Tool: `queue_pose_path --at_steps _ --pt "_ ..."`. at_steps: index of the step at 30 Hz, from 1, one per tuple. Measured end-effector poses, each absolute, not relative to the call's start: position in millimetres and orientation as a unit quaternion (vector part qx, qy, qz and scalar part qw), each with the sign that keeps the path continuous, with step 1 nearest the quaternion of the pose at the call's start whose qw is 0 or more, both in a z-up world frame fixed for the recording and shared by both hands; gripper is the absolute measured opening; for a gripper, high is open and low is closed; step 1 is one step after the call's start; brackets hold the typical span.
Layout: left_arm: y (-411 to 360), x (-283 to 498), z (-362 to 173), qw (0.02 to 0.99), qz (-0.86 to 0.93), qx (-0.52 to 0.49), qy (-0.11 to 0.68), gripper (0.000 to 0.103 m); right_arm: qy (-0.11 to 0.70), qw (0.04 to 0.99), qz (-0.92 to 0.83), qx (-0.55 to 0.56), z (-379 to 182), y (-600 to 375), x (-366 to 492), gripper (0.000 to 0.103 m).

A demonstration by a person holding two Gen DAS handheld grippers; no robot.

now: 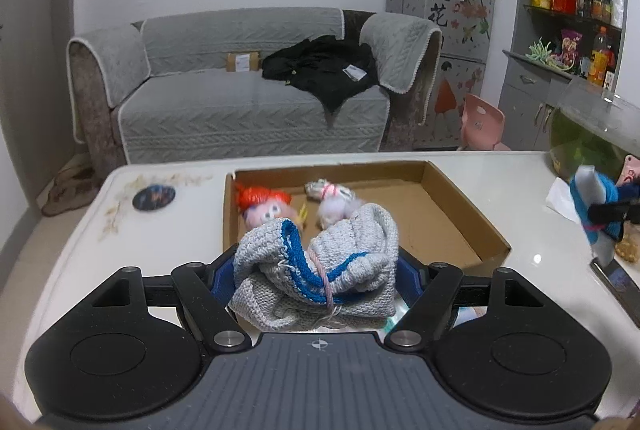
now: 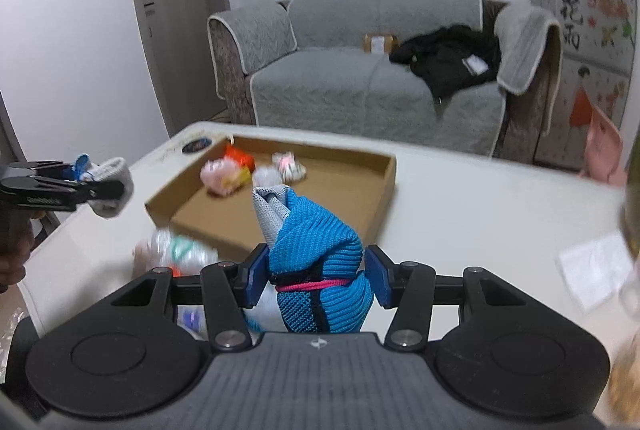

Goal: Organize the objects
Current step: 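Carry the grey and blue sock bundles into the box and lower them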

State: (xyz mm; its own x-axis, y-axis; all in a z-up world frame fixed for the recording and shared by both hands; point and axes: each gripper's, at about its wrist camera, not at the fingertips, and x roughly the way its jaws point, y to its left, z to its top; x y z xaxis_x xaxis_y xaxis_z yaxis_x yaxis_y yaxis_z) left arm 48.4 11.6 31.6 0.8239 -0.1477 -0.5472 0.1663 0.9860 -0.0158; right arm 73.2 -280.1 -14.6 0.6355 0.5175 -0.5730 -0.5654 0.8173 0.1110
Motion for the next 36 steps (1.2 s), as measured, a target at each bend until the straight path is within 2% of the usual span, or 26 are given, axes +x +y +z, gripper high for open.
queue_pose_path --at_steps 6,14,28,36 --pt "12.8 82.2 38.2 0.951 -0.082 0.032 0.296 0.080 0.291 0.898 0.325 -0.051 6.6 -246.6 101.7 0.048" --pt "11.8 117.1 24.9 0.942 -0.093 0.042 0.320 0.080 0.298 0.877 0.367 -0.085 2.8 -186.0 131.2 0.048" --pt "27.0 150.9 -36.4 0.913 -0.081 0.059 0.395 0.080 0.380 0.830 0.399 -0.089 -54.7 -121.6 183.6 0.048" --pt "12.3 162.5 -44.6 0.910 -0.065 0.126 0.389 0.080 0.412 0.813 0.398 -0.104 -76.1 -98.2 189.5 0.048"
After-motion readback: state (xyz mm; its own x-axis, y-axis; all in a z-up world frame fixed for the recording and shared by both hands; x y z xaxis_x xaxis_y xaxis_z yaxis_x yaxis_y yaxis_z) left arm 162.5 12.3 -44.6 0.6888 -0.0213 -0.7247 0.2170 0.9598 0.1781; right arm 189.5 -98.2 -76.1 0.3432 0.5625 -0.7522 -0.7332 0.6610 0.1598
